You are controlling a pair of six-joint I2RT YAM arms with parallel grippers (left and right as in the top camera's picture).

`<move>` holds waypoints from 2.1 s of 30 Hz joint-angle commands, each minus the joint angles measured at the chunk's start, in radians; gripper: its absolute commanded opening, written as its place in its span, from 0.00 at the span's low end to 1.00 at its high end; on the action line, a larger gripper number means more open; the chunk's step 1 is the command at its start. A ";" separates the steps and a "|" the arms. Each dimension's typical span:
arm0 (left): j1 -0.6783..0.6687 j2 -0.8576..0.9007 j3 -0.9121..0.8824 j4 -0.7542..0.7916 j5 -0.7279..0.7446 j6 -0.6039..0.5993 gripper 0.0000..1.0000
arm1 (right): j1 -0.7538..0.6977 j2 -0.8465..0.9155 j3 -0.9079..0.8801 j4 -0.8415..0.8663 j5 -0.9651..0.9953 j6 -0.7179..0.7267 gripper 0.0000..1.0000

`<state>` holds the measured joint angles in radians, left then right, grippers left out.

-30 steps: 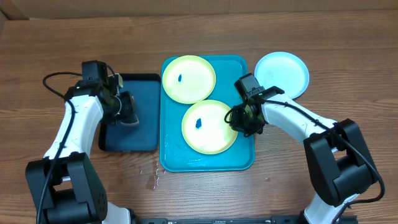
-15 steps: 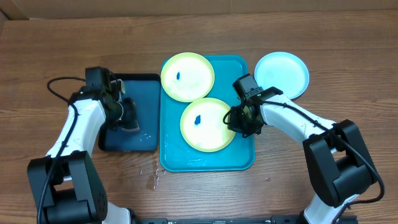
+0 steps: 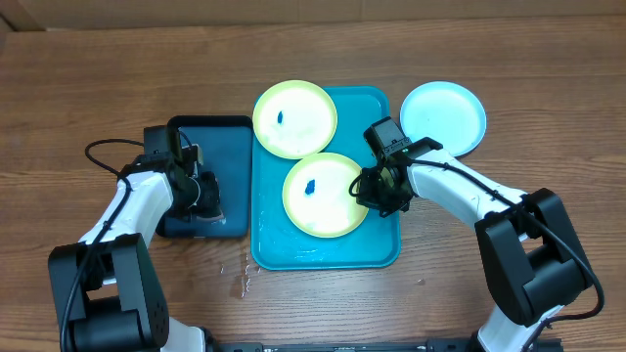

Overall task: Clean dirty plates on tray and stack at the side
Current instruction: 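Lift the sponge with the left gripper and carry it toward the yellow plate, then scrub the held yellow plate with the left-held sponge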

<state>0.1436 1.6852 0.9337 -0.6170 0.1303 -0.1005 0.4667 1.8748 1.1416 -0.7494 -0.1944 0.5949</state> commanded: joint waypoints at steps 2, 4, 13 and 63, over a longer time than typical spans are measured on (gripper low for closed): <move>-0.006 -0.003 0.042 -0.001 -0.007 0.027 0.04 | 0.005 -0.003 -0.010 -0.006 0.032 0.007 0.04; -0.006 -0.003 0.075 -0.010 -0.007 0.026 0.04 | 0.005 -0.003 -0.010 -0.011 0.009 0.007 0.04; -0.008 -0.003 0.258 -0.110 -0.007 0.027 0.04 | 0.005 -0.003 -0.010 -0.013 0.007 -0.023 0.05; -0.360 0.001 0.344 -0.235 0.263 -0.066 0.04 | 0.017 -0.003 -0.010 0.012 -0.099 -0.097 0.11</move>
<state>-0.1669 1.6852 1.2850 -0.8562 0.3859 -0.1146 0.4683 1.8748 1.1381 -0.7433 -0.2844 0.4870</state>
